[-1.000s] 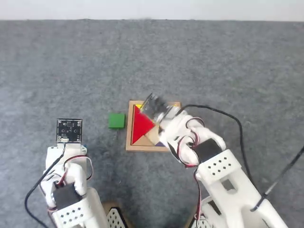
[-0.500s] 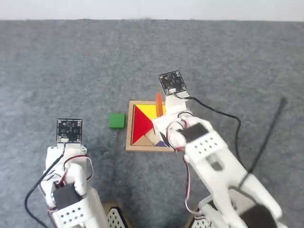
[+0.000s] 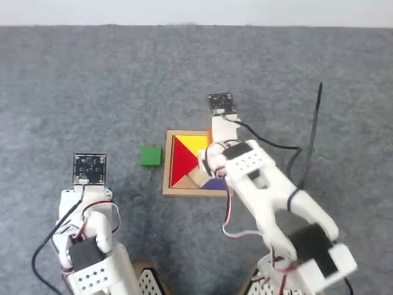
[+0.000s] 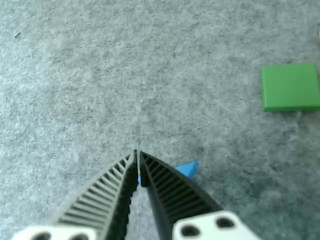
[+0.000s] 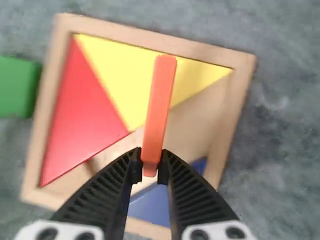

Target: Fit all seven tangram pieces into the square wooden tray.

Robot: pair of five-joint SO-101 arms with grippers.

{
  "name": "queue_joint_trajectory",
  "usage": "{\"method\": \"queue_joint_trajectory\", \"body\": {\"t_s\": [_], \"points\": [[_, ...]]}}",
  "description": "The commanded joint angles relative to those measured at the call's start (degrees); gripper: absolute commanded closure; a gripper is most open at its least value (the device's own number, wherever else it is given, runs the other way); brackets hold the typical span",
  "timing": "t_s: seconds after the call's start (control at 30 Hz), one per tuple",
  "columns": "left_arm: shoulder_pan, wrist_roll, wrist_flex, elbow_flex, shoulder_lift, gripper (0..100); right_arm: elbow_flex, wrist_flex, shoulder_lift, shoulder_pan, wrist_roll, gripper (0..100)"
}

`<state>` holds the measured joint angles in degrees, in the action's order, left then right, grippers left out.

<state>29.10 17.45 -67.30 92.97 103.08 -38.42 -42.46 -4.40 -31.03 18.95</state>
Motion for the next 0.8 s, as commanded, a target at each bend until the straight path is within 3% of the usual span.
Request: {"method": "queue_joint_trajectory", "body": {"t_s": [0.0,0.1,0.3,0.5,0.77], "points": [[0.0,0.5,-0.1,-0.1,1.1,98,4.9,-0.6,2.5,1.7,1.1,98.9],[-0.1,0.5,-0.1,-0.1,1.1,98,5.6,-0.8,4.0,0.9,1.1,95.8],[-0.1,0.5,-0.1,-0.1,1.1,98,6.2,-0.7,4.4,-0.3,1.1,78.8],[-0.1,0.5,-0.2,-0.1,1.1,98,7.4,-4.2,4.0,0.1,0.4,78.0],[-0.1,0.5,-0.2,-0.1,1.1,98,18.1,-18.4,4.0,0.3,-13.7,78.5]]}}
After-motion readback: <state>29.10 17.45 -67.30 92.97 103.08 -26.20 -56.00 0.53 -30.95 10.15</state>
